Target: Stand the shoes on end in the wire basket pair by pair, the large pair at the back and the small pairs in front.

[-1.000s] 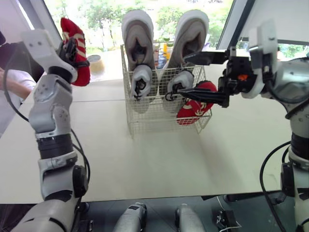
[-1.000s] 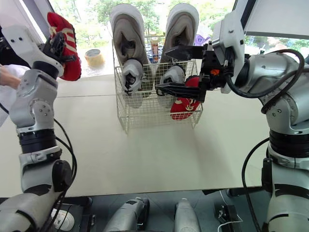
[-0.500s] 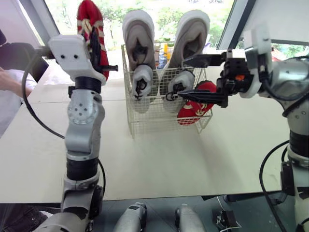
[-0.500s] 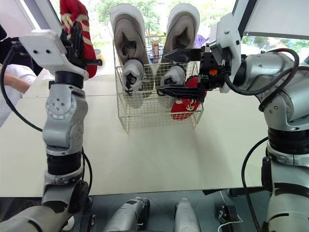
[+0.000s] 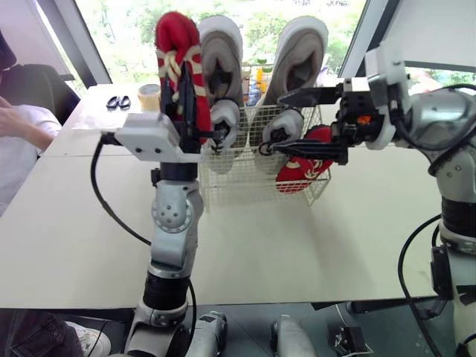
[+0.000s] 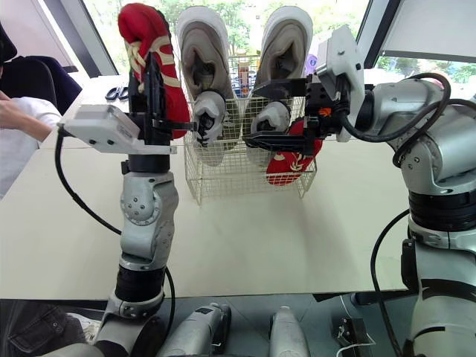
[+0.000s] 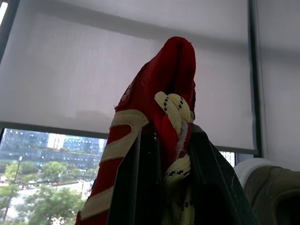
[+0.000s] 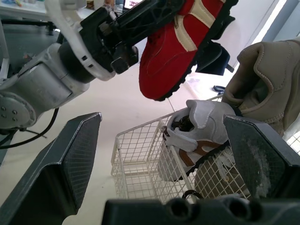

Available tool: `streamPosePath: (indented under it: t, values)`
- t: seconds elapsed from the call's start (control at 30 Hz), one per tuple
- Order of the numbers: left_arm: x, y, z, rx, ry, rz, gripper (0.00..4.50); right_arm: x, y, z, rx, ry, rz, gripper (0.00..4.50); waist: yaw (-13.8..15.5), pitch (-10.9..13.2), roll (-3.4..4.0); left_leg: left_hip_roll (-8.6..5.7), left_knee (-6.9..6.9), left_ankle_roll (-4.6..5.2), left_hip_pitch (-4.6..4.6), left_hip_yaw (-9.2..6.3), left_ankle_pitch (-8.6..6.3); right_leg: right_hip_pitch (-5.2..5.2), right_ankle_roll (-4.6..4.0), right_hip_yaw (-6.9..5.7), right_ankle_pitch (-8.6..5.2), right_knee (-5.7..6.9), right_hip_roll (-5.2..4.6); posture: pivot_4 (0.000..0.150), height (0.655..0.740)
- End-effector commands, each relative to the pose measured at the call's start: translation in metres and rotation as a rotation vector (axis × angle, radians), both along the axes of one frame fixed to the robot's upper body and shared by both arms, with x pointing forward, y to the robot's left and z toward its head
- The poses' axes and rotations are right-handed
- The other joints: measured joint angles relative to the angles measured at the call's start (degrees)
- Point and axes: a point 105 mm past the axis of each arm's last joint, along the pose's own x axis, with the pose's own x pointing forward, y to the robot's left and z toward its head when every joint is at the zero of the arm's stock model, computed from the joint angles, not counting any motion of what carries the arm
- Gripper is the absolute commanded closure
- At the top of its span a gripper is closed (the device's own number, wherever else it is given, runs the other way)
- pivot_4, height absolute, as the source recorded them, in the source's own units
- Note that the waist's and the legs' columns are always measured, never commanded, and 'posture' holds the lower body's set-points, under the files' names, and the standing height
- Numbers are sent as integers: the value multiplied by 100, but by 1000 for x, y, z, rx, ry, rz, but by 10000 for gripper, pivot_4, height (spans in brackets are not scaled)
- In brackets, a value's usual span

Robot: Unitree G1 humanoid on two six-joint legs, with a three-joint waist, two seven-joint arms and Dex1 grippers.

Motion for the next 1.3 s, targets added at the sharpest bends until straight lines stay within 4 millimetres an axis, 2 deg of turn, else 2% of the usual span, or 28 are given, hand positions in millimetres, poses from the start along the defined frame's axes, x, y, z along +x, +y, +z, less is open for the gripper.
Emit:
streamPosePath:
  t: [0.03, 0.37, 0.7, 1.0, 1.3]
  values:
    - [-11, -9, 1, -19, -62, -29, 44257, -8, 1, 10, 0, -55, 20, 0, 2, 0, 0, 0, 0, 1, 0, 0, -1, 0, 0, 0, 0, 0, 0, 1500, 7400]
    - [-22, -46, -36, -4, -49, -146, 44257, -14, 4, 5, -13, -24, 31, 0, 4, 0, 0, 0, 0, 11, 0, -1, -6, 1, 0, -1, 0, 0, 0, 1500, 7400]
    - [-14, -57, -80, 36, 48, -127, 44257, -17, 3, 4, -14, -5, 18, 0, 4, -3, 4, 0, -2, 11, 1, -1, -6, -1, 0, -1, 0, 0, 0, 1500, 7400]
    - [-13, -62, -91, 18, -20, -80, 44257, -17, 2, 5, -16, -5, 4, 0, 18, -7, 7, 0, -1, 21, 26, -2, -13, 29, 0, -4, 0, -8, -2, 1500, 7400]
    - [-1, -61, -69, 3, -170, -34, 44257, -16, 1, 6, -12, -21, -5, 0, 128, -6, 6, -1, -3, 22, 24, -2, -13, 22, 0, -5, 0, -7, 0, 1500, 7400]
